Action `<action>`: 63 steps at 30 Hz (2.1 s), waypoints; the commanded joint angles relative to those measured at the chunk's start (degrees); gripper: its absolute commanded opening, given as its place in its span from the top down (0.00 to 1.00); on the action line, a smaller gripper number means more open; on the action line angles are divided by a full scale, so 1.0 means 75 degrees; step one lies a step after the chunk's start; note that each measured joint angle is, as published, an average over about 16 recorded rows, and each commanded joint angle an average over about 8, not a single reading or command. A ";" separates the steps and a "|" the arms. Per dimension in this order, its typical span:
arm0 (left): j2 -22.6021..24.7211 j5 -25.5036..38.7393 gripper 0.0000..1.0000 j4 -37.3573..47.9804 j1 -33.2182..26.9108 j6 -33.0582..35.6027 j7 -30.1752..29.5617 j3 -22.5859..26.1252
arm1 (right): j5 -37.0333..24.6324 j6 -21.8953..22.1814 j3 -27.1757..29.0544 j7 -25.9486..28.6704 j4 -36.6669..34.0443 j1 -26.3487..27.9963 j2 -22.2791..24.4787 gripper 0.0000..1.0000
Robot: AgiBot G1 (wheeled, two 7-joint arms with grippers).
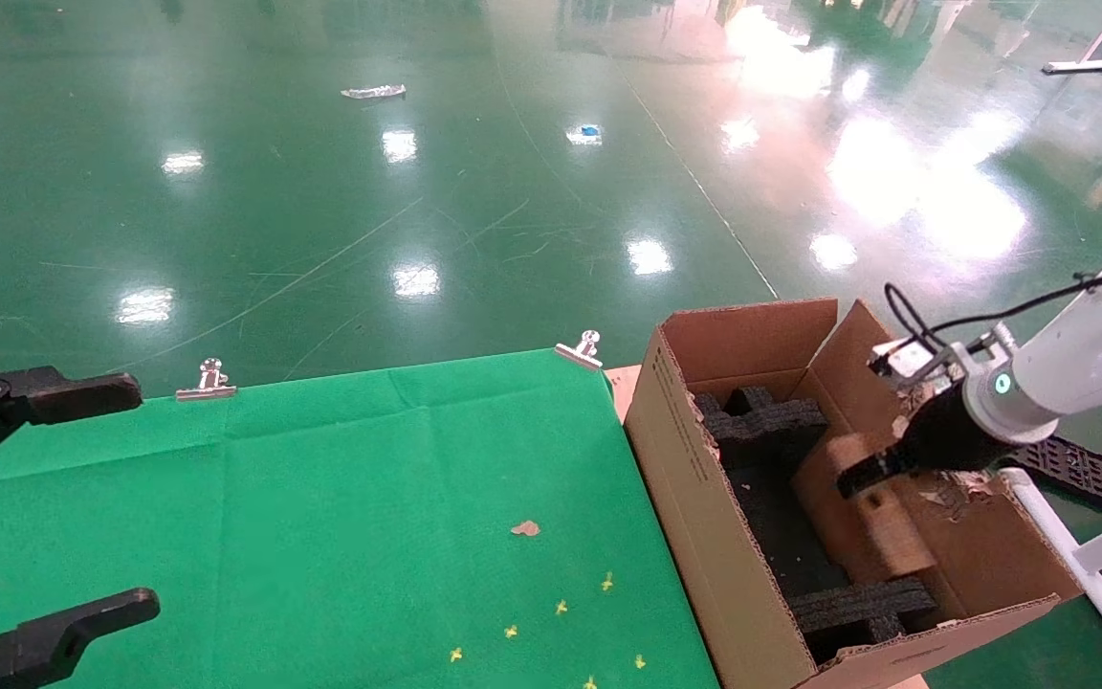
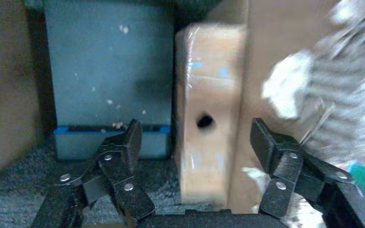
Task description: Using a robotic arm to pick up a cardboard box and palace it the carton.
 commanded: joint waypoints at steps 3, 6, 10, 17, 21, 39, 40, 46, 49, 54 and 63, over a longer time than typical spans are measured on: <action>-0.0001 -0.0001 0.00 0.0000 0.0000 -0.0001 0.0001 0.0002 | 0.0095 -0.0067 0.0070 -0.0171 0.0040 0.0384 0.0089 0.00; -0.0001 -0.0002 0.00 0.0000 -0.0001 -0.0001 0.0001 0.0003 | 0.0196 -0.0198 0.0152 -0.0481 0.0171 0.1011 0.0216 0.00; -0.0002 -0.0003 0.00 0.0000 -0.0001 -0.0002 0.0002 0.0005 | 0.0241 -0.0362 0.0214 -0.0969 0.0430 0.1979 0.0354 0.00; -0.0003 -0.0005 0.00 0.0001 -0.0001 -0.0003 0.0004 0.0007 | 0.0268 -0.0541 0.0284 -0.1399 0.0928 0.3093 0.0476 0.00; -0.0004 -0.0007 0.00 0.0002 -0.0001 -0.0004 0.0004 0.0007 | 0.0316 -0.0568 0.0349 -0.1408 0.1076 0.3257 0.0523 0.00; -0.0005 -0.0011 0.00 0.0009 -0.0005 -0.0003 0.0009 0.0015 | 0.1349 -0.1059 0.2762 -0.2197 0.3180 0.1172 0.0895 0.00; -0.0005 -0.0011 0.00 0.0009 -0.0005 -0.0003 0.0010 0.0015 | 0.1420 -0.1093 0.2930 -0.2253 0.3324 0.1018 0.0919 0.00; -0.0006 -0.0013 0.00 0.0010 -0.0006 -0.0004 0.0011 0.0017 | 0.1847 -0.1297 0.3941 -0.2590 0.4190 0.0090 0.1063 0.00; -0.0006 -0.0014 0.00 0.0010 -0.0006 -0.0004 0.0011 0.0019 | 0.2057 -0.1398 0.4439 -0.2756 0.4616 -0.0366 0.1133 0.00; -0.0007 -0.0015 0.00 0.0010 -0.0007 -0.0005 0.0012 0.0021 | 0.2409 -0.1566 0.5272 -0.3034 0.5330 -0.1130 0.1252 0.00; -0.0008 -0.0018 0.00 0.0010 -0.0007 -0.0007 0.0014 0.0024 | 0.3035 -0.1866 0.6754 -0.3529 0.6599 -0.2489 0.1462 0.00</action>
